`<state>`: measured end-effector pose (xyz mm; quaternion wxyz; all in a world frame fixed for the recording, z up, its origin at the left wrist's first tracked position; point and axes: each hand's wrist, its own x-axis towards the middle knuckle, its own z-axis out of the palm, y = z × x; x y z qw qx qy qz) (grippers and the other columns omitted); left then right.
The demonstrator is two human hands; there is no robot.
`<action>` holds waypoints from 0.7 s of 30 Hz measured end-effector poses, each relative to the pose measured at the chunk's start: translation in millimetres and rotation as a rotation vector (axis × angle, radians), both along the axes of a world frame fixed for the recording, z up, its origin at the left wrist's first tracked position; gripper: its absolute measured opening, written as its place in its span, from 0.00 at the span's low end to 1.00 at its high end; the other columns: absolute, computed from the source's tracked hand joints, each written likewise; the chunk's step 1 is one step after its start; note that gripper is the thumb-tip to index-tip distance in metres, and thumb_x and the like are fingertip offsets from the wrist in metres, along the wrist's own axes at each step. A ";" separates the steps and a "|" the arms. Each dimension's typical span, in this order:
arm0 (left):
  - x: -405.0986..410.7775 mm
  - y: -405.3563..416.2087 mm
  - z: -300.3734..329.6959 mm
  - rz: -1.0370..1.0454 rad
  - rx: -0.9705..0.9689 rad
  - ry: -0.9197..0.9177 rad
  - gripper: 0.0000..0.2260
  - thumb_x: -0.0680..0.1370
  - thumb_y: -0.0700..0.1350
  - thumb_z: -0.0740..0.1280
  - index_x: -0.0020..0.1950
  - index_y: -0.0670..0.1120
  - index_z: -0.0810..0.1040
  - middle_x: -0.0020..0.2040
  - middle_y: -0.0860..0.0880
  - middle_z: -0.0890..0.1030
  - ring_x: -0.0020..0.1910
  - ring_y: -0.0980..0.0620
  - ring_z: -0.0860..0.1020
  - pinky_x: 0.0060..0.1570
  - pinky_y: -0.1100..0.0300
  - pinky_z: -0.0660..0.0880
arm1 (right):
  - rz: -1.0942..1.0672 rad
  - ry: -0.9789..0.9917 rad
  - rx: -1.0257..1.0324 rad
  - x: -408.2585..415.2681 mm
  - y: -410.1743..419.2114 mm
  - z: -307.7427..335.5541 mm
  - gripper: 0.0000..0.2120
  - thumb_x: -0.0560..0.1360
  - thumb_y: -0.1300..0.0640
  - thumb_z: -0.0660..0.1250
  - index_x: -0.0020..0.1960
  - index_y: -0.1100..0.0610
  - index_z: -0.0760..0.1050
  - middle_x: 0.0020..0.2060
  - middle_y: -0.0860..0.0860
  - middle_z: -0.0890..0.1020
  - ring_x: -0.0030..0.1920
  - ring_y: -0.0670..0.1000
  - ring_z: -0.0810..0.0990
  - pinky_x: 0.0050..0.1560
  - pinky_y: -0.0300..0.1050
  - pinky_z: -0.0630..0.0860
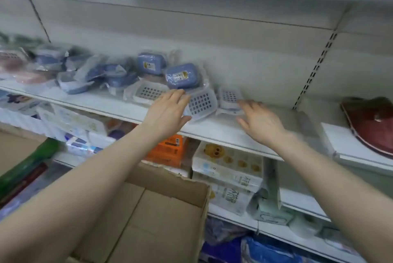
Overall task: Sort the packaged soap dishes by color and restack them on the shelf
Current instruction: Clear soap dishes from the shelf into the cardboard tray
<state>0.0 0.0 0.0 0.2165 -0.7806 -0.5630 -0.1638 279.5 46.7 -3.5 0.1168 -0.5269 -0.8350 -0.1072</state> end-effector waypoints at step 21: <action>10.3 54.3 -14.3 0.027 -0.063 -0.056 0.34 0.64 0.41 0.78 0.68 0.48 0.71 0.58 0.41 0.73 0.51 0.40 0.75 0.42 0.46 0.78 | -0.233 0.265 -0.136 -2.1 125.7 4.7 0.22 0.70 0.62 0.71 0.62 0.60 0.71 0.58 0.62 0.72 0.58 0.64 0.73 0.51 0.51 0.72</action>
